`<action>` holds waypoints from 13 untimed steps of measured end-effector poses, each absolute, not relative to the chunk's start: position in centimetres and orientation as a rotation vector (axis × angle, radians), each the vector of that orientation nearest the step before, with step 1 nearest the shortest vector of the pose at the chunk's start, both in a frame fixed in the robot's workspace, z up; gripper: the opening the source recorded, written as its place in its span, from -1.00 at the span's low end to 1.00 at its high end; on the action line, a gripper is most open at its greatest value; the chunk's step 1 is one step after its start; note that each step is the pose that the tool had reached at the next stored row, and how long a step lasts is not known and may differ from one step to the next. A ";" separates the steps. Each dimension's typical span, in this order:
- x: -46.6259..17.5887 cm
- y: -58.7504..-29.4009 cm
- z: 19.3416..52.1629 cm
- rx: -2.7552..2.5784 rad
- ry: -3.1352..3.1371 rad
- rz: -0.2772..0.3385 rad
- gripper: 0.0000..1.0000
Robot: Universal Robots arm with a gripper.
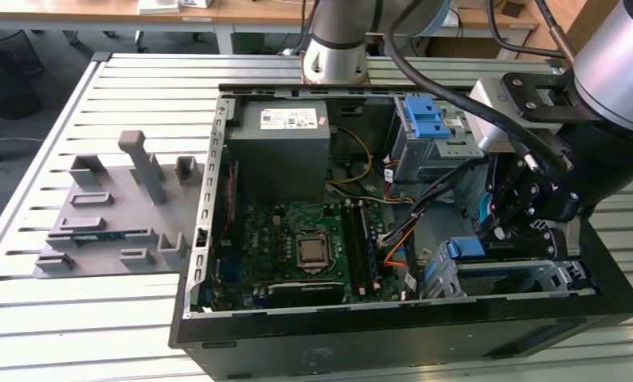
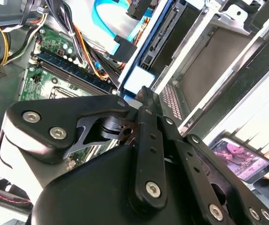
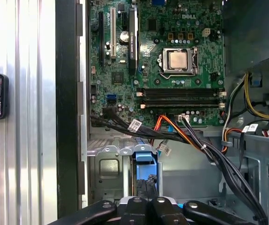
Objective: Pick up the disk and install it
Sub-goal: 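Insert the first disk wire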
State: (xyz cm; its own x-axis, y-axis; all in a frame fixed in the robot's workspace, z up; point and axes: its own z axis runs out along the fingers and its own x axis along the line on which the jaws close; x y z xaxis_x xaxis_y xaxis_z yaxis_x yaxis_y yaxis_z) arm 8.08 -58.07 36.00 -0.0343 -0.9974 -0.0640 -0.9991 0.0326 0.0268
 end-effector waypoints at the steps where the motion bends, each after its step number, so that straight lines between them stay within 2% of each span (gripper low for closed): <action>1: 8.1 -58.1 36.0 -2.164 2.238 0.099 -0.79; 13: 9.6 -58.1 36.0 -2.164 2.238 0.099 -0.79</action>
